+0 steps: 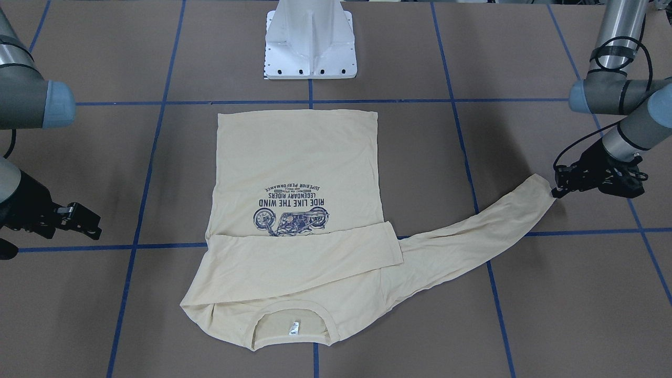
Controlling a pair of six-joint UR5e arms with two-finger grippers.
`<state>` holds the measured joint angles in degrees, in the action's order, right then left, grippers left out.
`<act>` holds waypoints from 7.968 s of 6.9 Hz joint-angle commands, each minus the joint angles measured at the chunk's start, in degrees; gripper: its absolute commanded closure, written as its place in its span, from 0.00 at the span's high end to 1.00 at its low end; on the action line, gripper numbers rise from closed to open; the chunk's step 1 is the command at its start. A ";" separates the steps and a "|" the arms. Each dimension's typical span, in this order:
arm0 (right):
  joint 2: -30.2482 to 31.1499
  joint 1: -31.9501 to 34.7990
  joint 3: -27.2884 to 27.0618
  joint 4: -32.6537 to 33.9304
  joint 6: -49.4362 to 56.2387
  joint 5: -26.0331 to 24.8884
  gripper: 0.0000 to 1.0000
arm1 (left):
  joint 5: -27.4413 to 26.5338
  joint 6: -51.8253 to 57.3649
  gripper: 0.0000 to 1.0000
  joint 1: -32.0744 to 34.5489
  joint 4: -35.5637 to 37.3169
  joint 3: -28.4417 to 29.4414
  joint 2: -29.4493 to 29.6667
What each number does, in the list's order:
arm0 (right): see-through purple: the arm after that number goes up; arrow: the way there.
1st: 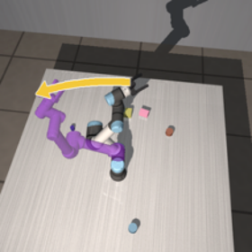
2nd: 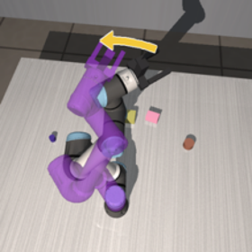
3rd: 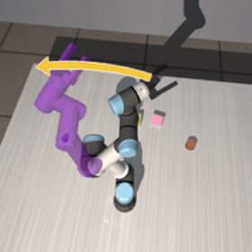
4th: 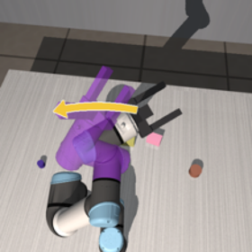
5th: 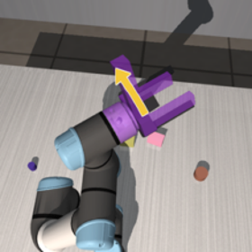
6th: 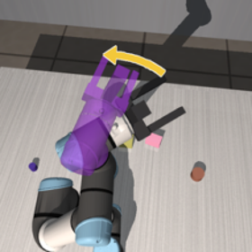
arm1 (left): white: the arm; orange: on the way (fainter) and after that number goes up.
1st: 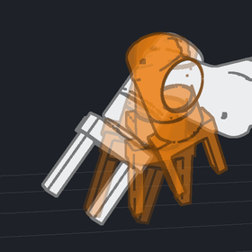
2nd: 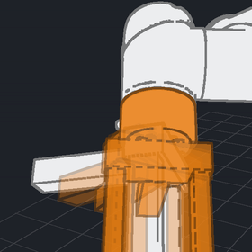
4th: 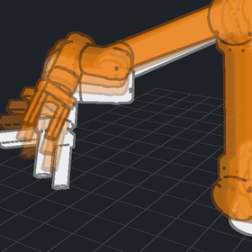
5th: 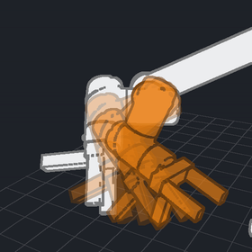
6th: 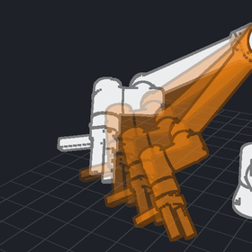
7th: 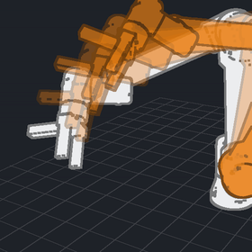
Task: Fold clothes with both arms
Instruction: 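Lower the left gripper and grasp the cuff of the other sleeve, then carry the sleeve with the left gripper across the shirt toward the collar, then release the sleeve and pull the left gripper back while the right gripper lowers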
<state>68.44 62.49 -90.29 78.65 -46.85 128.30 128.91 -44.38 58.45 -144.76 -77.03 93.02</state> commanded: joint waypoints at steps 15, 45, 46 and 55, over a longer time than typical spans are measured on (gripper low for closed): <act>0.38 0.00 0.20 -0.07 -0.09 0.02 0.96 | 1.34 0.00 0.40 -0.52 0.35 -1.02 -0.82; 1.53 0.53 1.08 -0.60 0.18 -0.42 0.99 | -18.96 -42.10 0.16 -22.23 21.28 15.06 63.08; 1.44 0.44 1.08 -0.60 0.18 -0.42 0.99 | -20.53 -42.27 0.63 -22.84 19.88 15.94 63.25; 12.47 -31.04 -28.41 -0.95 -52.86 -25.67 0.92 | -20.54 -38.85 0.83 -20.21 23.21 -15.43 34.89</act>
<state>76.40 39.32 -112.44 77.76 -92.35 109.59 108.32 -84.47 37.78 -121.54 -91.57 131.11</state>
